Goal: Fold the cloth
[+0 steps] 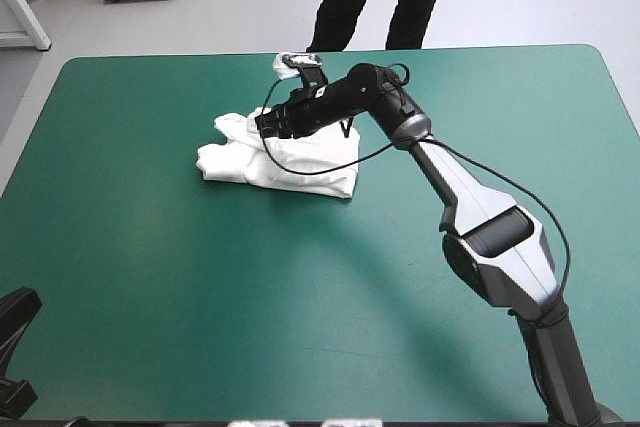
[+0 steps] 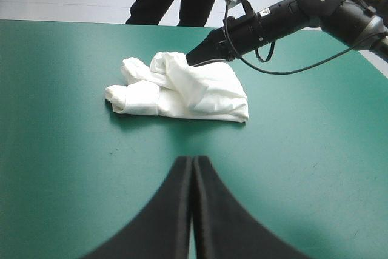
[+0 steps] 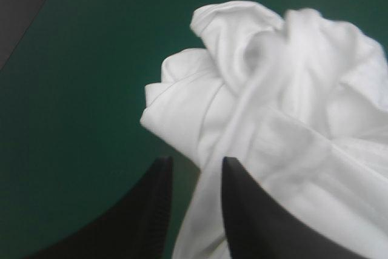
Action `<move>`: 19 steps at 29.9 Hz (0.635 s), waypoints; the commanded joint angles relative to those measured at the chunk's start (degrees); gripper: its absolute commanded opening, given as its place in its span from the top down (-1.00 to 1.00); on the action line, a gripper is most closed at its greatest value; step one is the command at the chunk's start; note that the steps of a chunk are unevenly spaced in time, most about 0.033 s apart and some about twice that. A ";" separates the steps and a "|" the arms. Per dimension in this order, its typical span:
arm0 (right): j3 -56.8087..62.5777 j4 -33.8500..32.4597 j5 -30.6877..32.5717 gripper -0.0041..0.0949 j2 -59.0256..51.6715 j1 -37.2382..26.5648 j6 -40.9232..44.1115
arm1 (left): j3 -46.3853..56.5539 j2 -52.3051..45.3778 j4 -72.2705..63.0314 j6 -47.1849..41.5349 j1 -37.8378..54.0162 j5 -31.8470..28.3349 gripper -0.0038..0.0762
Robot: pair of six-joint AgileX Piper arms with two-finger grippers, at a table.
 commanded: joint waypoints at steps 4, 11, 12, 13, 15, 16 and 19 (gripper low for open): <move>-8.81 -7.71 6.58 -0.25 -2.54 0.78 7.59 | -0.43 6.45 0.17 -0.39 -0.07 1.91 0.93; -12.18 -18.97 15.69 -0.20 -2.65 -2.37 13.45 | -0.43 12.83 -3.33 5.69 -0.07 1.80 0.93; -12.18 -18.98 15.69 -0.20 -2.65 -2.95 14.01 | -0.43 13.35 -3.33 5.69 -0.07 1.72 0.93; -12.18 -18.98 15.69 -0.20 -2.65 -3.75 14.65 | -0.43 13.80 -3.33 5.69 -0.07 1.72 0.93; -12.18 -20.22 15.69 -0.20 -2.55 -4.63 16.47 | -0.43 14.38 -3.33 5.69 -0.07 1.72 0.93; -12.18 -21.03 15.69 -0.20 -2.55 -5.25 17.28 | -0.43 14.41 -3.33 5.69 -0.07 1.60 0.93; -11.17 -21.72 15.69 -0.21 -2.46 -6.86 18.55 | -0.43 14.41 -3.48 5.69 -0.07 1.06 0.93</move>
